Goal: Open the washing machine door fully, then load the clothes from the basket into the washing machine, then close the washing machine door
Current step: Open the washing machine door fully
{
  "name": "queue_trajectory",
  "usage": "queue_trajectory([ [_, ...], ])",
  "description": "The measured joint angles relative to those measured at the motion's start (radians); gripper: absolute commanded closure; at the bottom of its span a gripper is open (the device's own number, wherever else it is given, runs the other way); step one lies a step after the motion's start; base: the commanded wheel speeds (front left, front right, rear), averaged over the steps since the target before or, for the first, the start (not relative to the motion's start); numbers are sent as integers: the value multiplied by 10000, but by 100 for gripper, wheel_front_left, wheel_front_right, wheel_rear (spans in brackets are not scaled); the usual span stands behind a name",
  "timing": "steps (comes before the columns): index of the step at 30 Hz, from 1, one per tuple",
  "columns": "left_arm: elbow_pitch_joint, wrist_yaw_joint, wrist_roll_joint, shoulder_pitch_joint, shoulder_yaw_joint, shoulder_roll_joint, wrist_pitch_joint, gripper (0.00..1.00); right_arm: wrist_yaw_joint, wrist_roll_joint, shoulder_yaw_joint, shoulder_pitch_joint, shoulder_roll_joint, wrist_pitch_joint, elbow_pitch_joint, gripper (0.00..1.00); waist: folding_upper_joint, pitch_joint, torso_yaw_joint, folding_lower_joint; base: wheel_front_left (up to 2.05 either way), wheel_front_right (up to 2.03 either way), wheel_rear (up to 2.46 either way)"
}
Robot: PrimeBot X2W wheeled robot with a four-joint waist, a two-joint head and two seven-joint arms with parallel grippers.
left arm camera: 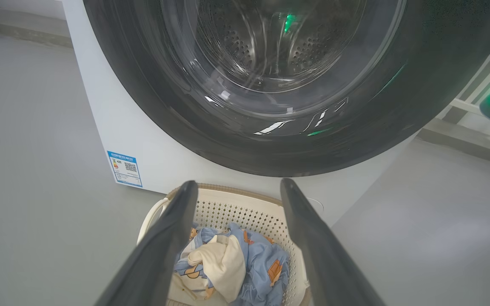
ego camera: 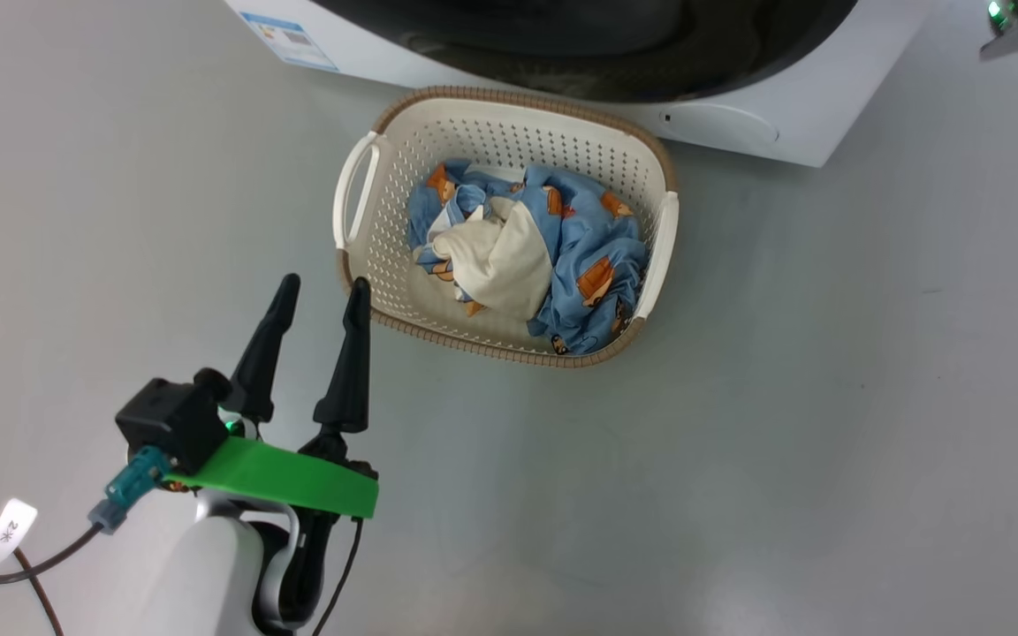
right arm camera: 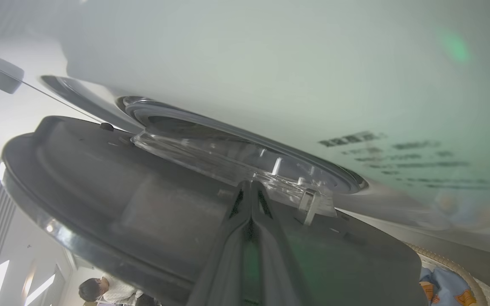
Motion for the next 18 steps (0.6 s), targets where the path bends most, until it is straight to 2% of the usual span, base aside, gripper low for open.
queue_trajectory([
  [18,96,0,59,322,173,146,0,0,-6,-63,579,1728,456,608,-1049,100,0,-903,-335,-1,0,0,0],
])
